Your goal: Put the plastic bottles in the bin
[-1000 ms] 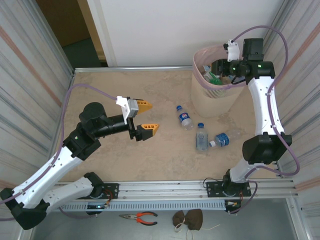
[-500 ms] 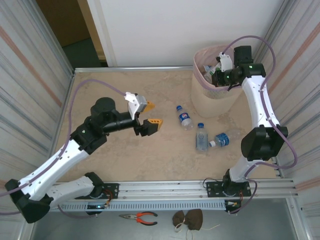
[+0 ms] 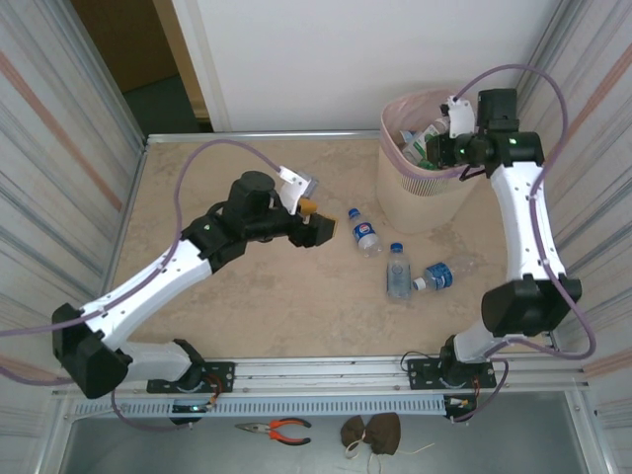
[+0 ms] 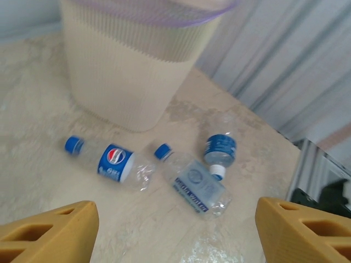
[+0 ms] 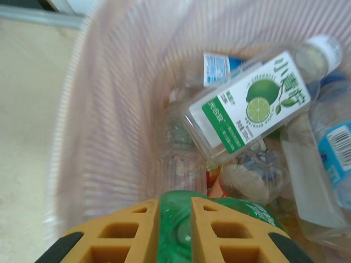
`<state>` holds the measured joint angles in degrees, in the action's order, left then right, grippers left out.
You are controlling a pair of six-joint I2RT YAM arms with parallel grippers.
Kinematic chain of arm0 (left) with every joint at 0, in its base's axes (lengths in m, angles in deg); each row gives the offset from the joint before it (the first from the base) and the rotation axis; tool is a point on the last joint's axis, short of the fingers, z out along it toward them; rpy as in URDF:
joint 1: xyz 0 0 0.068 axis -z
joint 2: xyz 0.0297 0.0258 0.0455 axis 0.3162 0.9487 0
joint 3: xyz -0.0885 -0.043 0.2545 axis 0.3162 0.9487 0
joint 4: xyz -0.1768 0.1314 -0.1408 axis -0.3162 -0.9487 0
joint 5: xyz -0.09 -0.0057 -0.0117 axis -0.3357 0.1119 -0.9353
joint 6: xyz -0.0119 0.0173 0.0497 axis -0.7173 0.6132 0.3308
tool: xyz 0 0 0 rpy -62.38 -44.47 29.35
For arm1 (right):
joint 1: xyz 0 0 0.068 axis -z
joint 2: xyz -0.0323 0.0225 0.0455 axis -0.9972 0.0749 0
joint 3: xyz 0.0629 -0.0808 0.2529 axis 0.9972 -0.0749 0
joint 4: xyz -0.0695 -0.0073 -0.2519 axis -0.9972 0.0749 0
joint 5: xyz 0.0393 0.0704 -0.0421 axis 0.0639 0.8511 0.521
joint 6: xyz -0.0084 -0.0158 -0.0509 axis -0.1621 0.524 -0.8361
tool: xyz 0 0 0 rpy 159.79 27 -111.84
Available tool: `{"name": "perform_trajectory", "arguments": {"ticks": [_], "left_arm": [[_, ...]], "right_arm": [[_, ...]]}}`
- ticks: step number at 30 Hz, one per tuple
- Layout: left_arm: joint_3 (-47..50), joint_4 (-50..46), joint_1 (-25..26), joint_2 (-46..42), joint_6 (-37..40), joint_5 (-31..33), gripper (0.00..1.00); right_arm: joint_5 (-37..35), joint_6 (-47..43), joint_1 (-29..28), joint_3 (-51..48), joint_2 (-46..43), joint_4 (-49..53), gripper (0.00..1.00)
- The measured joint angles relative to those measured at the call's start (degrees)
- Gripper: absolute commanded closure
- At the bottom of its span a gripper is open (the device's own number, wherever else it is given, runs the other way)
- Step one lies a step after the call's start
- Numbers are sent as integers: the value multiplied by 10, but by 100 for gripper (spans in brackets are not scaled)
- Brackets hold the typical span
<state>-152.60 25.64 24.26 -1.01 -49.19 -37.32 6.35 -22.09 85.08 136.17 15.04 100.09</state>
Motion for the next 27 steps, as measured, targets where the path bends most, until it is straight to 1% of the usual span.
{"name": "perform_trajectory", "arguments": {"ticks": [4, 11, 16, 20, 27], "left_arm": [[-8, -14, 0, 46, -67, 52, 26], [-59, -55, 5, 133, -175, 157, 27], [-132, -106, 25, 212, -244, 211, 27], [-208, -151, 39, 286, -287, 231, 24], [-334, -218, 70, 417, -308, 231, 16]], "right_arm": [[8, 11, 0, 0, -56, -14, 78], [13, 17, 0, -2, -118, -23, 78], [12, 25, 0, -15, -156, -28, 78], [12, 28, 0, -26, -182, -28, 78], [11, 28, 0, -50, -219, -27, 78]]}}
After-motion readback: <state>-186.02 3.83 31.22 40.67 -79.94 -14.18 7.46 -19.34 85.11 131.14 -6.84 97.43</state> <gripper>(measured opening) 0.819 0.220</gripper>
